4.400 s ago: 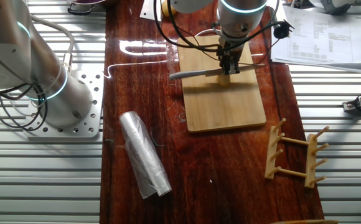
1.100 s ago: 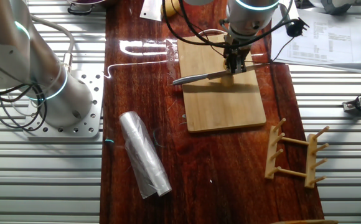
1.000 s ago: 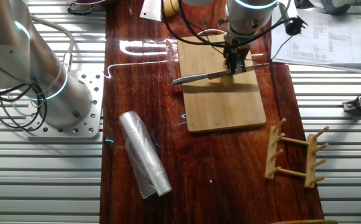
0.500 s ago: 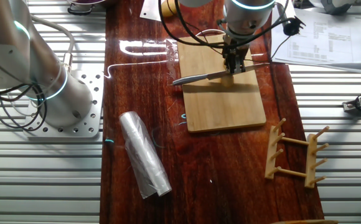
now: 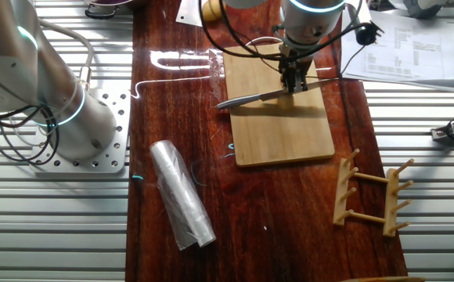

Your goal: Chop the potatoes

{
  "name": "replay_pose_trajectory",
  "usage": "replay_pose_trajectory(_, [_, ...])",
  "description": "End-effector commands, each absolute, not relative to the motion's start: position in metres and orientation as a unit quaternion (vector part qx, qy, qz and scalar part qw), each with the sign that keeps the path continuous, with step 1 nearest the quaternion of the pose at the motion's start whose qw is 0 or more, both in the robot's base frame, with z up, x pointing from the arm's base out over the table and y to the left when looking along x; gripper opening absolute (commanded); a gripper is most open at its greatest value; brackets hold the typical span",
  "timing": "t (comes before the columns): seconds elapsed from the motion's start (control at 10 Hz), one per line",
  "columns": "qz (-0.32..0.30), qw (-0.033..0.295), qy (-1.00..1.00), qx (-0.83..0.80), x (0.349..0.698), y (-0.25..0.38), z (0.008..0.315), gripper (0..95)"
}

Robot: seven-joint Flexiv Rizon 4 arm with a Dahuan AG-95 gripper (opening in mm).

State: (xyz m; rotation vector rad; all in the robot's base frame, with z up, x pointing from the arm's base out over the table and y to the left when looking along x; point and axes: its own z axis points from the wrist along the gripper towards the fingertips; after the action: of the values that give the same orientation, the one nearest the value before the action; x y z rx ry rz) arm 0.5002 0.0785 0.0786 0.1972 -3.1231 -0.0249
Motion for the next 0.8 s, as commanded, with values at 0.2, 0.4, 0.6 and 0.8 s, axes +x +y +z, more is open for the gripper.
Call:
replay_pose_trajectory(0.2, [-0.010, 0.013, -0.998, 0.064, 0.496, 0.078, 0.095, 0.0])
replay_pose_trajectory(0.4, [-0.012, 0.017, -0.998, 0.065, 0.495, 0.077, 0.103, 0.0])
replay_pose_trajectory(0.6, [-0.012, 0.015, -0.998, 0.065, 0.498, 0.076, 0.100, 0.0])
replay_pose_trajectory(0.8, [-0.011, 0.007, -0.998, 0.066, 0.503, 0.074, 0.085, 0.0])
